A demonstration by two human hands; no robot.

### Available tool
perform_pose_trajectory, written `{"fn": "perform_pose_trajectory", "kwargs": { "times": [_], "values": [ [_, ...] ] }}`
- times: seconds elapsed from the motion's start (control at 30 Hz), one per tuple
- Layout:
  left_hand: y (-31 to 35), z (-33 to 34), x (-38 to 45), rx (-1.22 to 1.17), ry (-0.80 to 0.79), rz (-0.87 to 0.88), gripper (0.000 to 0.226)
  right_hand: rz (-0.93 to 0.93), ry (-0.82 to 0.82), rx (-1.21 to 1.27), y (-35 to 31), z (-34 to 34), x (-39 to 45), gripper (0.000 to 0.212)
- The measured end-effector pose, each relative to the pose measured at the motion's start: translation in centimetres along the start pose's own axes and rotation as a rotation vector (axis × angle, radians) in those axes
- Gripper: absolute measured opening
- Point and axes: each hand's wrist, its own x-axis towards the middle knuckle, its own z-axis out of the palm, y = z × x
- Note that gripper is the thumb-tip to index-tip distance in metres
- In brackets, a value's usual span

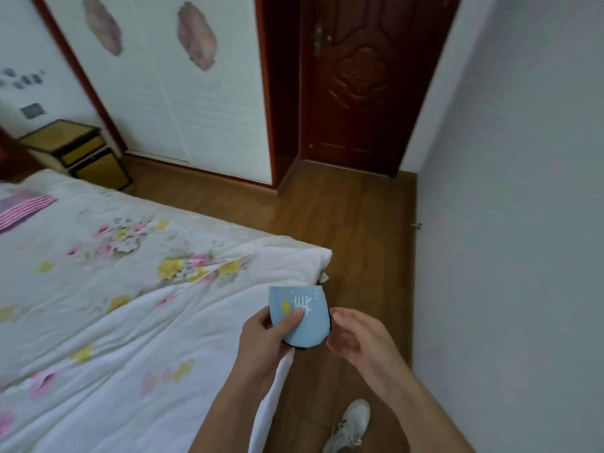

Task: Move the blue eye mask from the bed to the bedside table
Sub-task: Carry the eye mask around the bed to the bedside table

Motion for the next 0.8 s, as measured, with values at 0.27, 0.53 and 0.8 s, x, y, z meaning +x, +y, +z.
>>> {"fn": "perform_pose_trajectory", "kwargs": {
  "times": [0.27,0.53,0.8],
  "values": [
    [2.0,12.0,11.5,0.075,-0.138,-0.038,0.056,-0.074,0.089,0.059,-7.1,-8.9,8.5,0.021],
    [4.1,20.9,19.7,0.079,-0.213,-0.054,0.046,-0.080,0.127,0.107,-13.4,-15.7,15.8,0.024],
    [5.0,25.7,27.1,0.070,-0.222,-0.123,0.045,-0.013,0.154,0.187,-16.1,-19.3,22.4,0.027]
  ]
}}
